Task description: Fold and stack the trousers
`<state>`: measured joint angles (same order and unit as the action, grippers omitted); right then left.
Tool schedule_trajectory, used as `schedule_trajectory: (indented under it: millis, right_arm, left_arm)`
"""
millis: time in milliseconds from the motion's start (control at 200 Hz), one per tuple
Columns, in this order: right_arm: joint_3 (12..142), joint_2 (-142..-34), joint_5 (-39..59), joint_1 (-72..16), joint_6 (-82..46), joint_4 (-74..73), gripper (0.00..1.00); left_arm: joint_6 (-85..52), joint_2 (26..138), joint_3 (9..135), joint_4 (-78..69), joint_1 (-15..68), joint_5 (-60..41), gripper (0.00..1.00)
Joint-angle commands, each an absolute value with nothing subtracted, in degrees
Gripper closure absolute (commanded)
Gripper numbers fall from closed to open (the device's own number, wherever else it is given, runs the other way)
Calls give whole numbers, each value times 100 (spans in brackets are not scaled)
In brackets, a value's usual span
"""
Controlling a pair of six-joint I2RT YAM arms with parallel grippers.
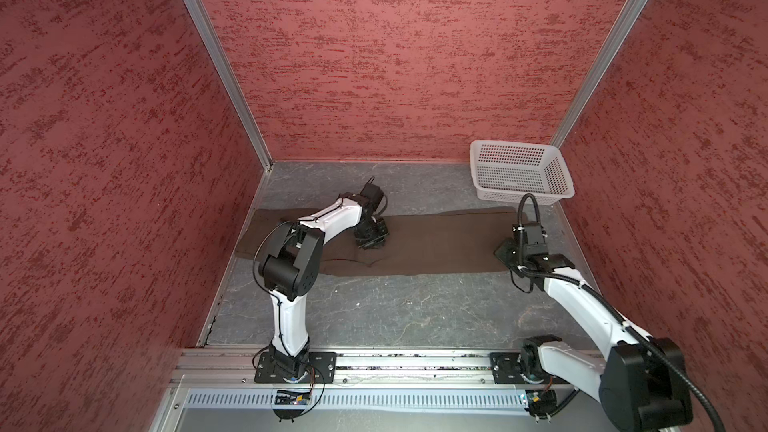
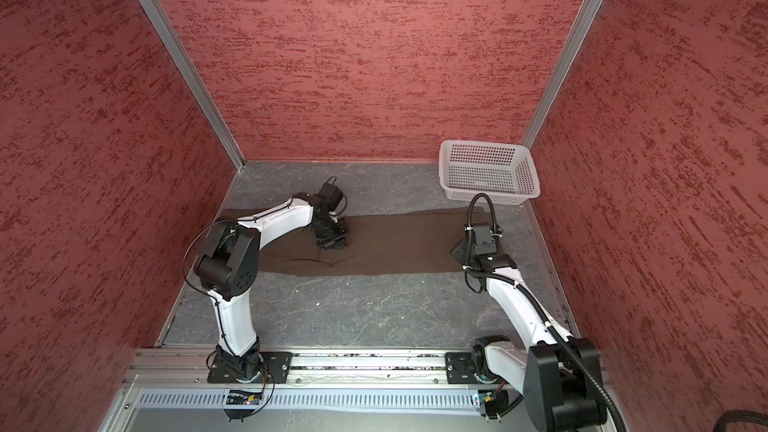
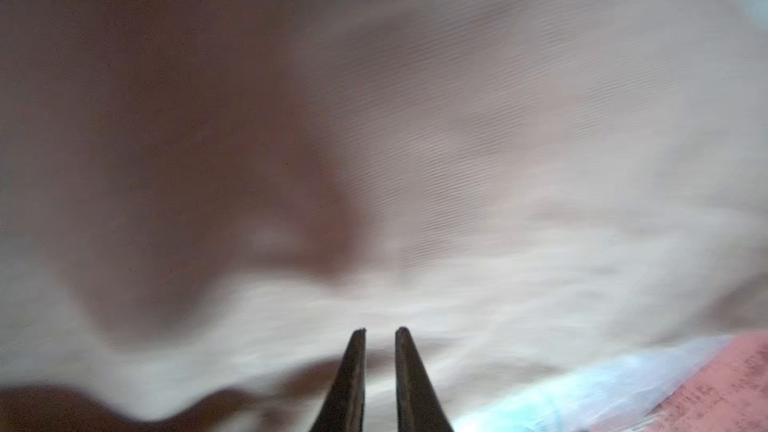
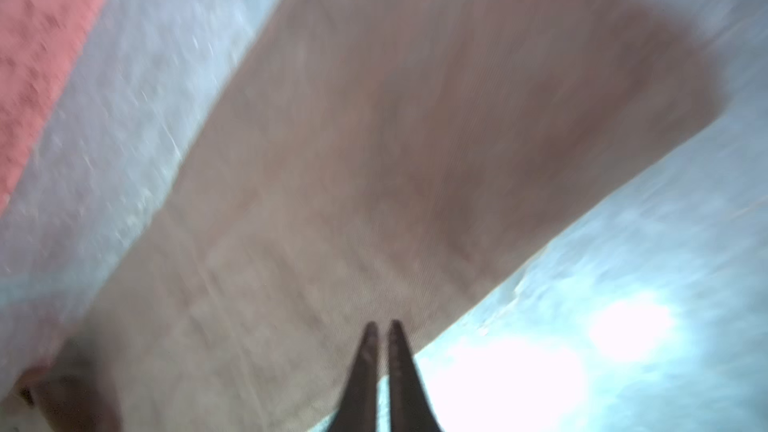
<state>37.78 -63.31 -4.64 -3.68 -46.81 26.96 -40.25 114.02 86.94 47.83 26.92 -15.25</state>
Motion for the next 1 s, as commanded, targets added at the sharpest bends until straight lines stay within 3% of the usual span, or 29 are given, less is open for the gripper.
schedule_trajectory:
  millis: [0,180,255,611,802,992]
  right_arm:
    - [3858,-6360,-410,451,-4179,3347,82]
    - [3772,-6640,271,1891,-3772,3268,57]
    - [3757,-6875,807,2479,-3637,3150,51]
    - [4305,-8034,1233,2806,-3372,2671,45]
    - [4478,-8451,1562,2790,-3332,2385,32]
    - [4470,-8800,1612,2747,-3366,2226,36]
  left_arm:
    - [-3959,11787,9821,5070,3067,-1617,82]
    - [-3824,12736,11430,5232,3760,-1811,81]
    - [-3594,13214,12215,5557,4071,-1796,81]
    - [-3347,14457,13343,5819,4627,-2041,80]
    - [-3445,14645,13175,5660,4669,-2063,80]
    - [-3547,14794,13149,5668,4673,-2055,79]
